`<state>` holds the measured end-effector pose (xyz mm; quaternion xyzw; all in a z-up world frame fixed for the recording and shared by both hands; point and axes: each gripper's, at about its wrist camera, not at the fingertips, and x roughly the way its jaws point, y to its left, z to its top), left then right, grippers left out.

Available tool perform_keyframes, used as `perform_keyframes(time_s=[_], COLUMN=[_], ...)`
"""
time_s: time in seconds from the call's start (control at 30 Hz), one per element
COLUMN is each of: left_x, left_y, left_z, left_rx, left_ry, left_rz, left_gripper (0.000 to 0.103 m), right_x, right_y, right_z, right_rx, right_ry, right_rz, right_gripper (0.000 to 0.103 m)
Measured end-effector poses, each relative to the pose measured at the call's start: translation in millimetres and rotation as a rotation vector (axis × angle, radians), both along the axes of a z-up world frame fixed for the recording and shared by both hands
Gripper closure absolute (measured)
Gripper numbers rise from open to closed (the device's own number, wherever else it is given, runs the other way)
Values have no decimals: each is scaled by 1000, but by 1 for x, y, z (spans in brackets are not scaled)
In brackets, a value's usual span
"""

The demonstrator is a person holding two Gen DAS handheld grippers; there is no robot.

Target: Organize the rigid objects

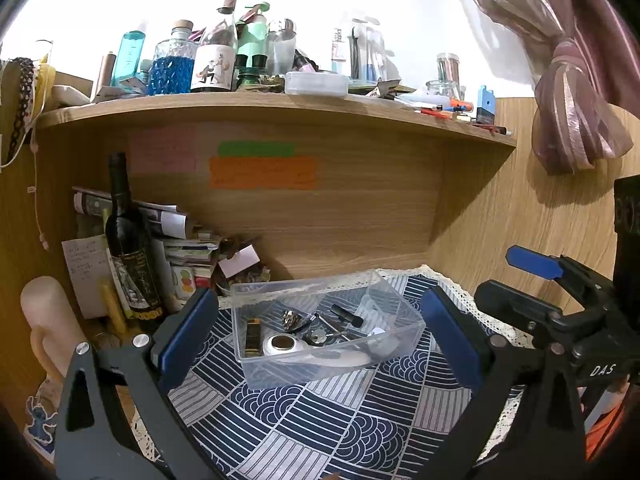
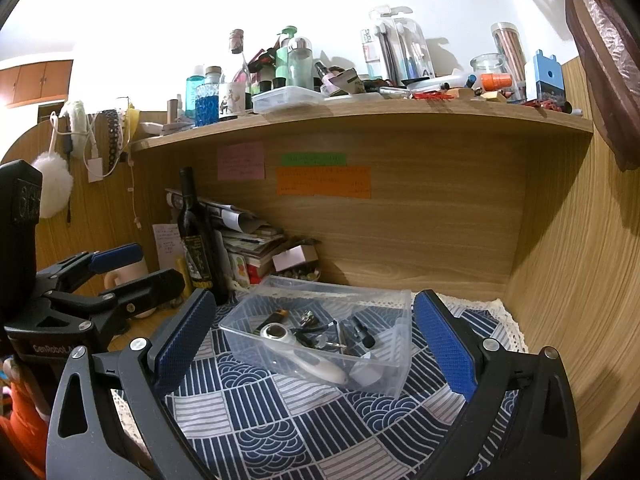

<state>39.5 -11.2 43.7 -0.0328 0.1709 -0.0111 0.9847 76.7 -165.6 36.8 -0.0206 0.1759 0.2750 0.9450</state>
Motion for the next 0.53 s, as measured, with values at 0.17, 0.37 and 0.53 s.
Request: perform_keyframes(time_s=[0.17, 0.37, 0.53], left_x=[0, 1, 4], left_y=[0, -2, -2], left_z=[0, -1, -3], left_rx=[-7, -18, -28], left_ry=[3, 12, 22], left_rz=[-4, -9, -19], left_gripper=[0, 0, 0], right_x=[1, 1, 3], right_y=[0, 3, 4], right_z=[0, -4, -7], right_rx=[-1, -2, -2], right_ry=[2, 11, 23], right_rz=[-1, -11, -18], right_gripper=[4, 4, 4])
